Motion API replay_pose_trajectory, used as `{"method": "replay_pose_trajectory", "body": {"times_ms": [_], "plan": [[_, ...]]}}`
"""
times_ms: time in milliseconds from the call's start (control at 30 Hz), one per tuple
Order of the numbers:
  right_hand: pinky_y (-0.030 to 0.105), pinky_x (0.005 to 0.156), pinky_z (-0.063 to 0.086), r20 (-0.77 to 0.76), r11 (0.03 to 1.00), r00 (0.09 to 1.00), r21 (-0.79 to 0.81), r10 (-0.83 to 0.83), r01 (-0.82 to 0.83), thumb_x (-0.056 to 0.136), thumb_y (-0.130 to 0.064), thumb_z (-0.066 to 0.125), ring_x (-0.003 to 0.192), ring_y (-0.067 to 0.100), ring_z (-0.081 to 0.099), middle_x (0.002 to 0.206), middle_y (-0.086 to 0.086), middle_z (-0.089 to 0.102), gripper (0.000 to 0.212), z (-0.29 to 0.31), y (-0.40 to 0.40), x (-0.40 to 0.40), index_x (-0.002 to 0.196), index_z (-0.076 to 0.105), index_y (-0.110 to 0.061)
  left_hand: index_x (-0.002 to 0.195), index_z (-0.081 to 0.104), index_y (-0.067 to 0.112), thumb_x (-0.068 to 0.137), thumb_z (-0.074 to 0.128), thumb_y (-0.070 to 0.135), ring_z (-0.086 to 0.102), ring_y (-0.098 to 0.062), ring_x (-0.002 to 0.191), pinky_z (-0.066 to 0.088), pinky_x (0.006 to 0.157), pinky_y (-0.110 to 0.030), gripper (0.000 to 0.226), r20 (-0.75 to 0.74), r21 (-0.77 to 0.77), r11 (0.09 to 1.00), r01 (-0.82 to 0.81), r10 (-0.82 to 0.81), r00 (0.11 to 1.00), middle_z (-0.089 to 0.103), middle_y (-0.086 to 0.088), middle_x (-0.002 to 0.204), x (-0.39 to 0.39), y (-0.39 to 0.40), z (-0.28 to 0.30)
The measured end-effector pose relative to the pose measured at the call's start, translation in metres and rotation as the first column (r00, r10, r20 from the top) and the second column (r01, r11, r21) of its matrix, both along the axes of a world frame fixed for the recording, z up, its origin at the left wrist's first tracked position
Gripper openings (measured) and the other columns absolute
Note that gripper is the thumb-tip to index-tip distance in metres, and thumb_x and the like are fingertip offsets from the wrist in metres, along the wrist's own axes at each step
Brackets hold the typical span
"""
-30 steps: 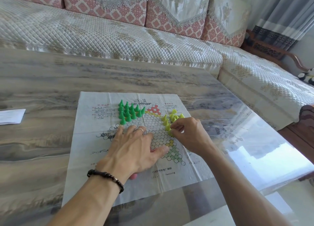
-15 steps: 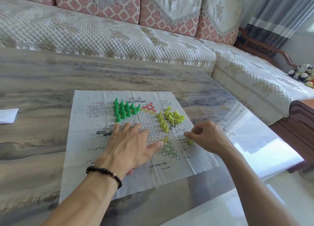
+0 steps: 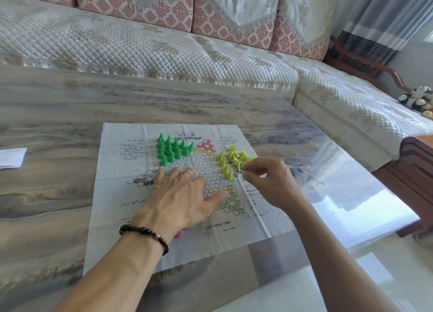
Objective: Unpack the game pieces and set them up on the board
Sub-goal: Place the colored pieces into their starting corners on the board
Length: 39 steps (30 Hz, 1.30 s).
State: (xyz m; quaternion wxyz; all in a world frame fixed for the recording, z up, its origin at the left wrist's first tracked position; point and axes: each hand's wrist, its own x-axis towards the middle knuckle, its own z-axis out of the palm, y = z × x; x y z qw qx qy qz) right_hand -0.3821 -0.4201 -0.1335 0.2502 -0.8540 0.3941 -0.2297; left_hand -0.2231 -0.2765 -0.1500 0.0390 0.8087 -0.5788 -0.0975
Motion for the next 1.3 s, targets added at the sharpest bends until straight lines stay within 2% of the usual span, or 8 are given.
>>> {"method": "replay_pose_trajectory", "body": {"times_ms": [400,600,733,833,933,1033,1167,1300], "plan": [[0.014,0.065,0.047,-0.038,1.000,0.999,-0.013,0.026,-0.027,0.078,-0.021,0.076,0.067,-0.002,0.059,0.071,-0.015,0.066,0.007,-0.021,0.008,0.013,0.084,0.074,-0.024,0.120,0.056,0.026,0.076,0.007,0.085,0.033,-0.028,0.136,0.016,0.114,-0.057,0.088,-0.008,0.011,1.000,-0.008,0.008,1.000,0.039,-0.007,0.148,-0.001,-0.001,0.001],[0.007,0.062,0.045,-0.071,0.999,0.996,-0.011,0.050,-0.051,0.077,-0.014,0.070,0.068,-0.003,0.059,0.075,-0.014,0.066,0.016,-0.018,0.007,0.012,0.090,0.071,-0.025,0.121,0.055,0.026,0.076,0.008,0.085,0.036,-0.028,0.134,0.020,0.113,-0.057,0.088,-0.015,0.019,1.000,-0.003,0.003,1.000,0.043,-0.007,0.143,-0.001,0.000,0.002],[0.005,0.058,0.043,-0.053,0.999,0.997,-0.018,-0.052,0.052,0.081,-0.006,0.056,0.068,-0.004,0.060,0.074,-0.015,0.065,0.024,-0.012,-0.004,0.011,0.087,0.072,-0.022,0.127,0.053,0.026,0.074,0.006,0.086,0.039,-0.027,0.131,0.024,0.112,-0.055,0.092,-0.003,0.016,1.000,0.002,-0.002,1.000,0.043,-0.007,0.144,0.000,0.000,0.003],[0.005,0.050,0.037,-0.049,0.995,0.994,-0.028,-0.095,0.094,0.083,-0.010,0.058,0.055,-0.007,0.054,0.064,-0.017,0.059,0.018,-0.007,-0.015,0.015,0.085,0.072,-0.021,0.127,0.052,0.025,0.073,0.007,0.085,0.047,-0.025,0.123,0.033,0.108,-0.051,0.093,-0.010,0.006,1.000,0.002,-0.002,1.000,0.049,-0.005,0.137,0.001,-0.001,0.005],[0.013,0.056,0.045,-0.062,0.994,0.993,-0.039,-0.100,0.097,0.084,-0.017,0.063,0.065,0.000,0.059,0.071,-0.012,0.063,0.012,-0.005,-0.024,0.021,0.092,0.072,-0.019,0.134,0.048,0.026,0.075,0.011,0.084,0.044,-0.024,0.128,0.032,0.110,-0.048,0.091,-0.009,0.004,1.000,-0.003,0.003,1.000,0.045,-0.005,0.143,0.001,-0.001,0.006],[0.021,0.061,0.050,-0.123,0.995,0.988,-0.060,-0.090,0.084,0.084,-0.023,0.068,0.069,0.008,0.062,0.077,-0.004,0.068,0.014,-0.007,-0.030,0.027,0.095,0.073,-0.016,0.125,0.053,0.025,0.078,0.014,0.082,0.052,-0.020,0.114,0.037,0.105,-0.047,0.084,-0.007,-0.026,1.000,-0.003,0.003,1.000,0.055,-0.002,0.126,0.001,-0.001,0.009],[0.013,0.058,0.043,-0.181,0.995,0.982,-0.089,-0.060,0.044,0.081,-0.023,0.072,0.067,0.005,0.060,0.074,-0.007,0.065,0.011,-0.010,-0.033,0.032,0.090,0.074,-0.017,0.105,0.057,0.028,0.081,0.018,0.082,0.058,-0.016,0.095,0.043,0.098,-0.044,0.071,-0.031,-0.050,0.998,-0.028,0.026,0.999,0.064,0.003,0.100,0.002,-0.001,0.012],[0.020,0.062,0.049,-0.214,0.995,0.976,-0.099,-0.044,0.023,0.081,-0.013,0.066,0.070,0.009,0.061,0.075,-0.005,0.065,0.014,-0.010,-0.035,0.032,0.092,0.074,-0.016,0.105,0.057,0.027,0.082,0.018,0.080,0.054,-0.017,0.102,0.042,0.097,-0.044,0.070,-0.011,-0.068,0.997,-0.044,0.044,0.999,0.060,0.002,0.111,0.002,-0.004,0.009]]}}
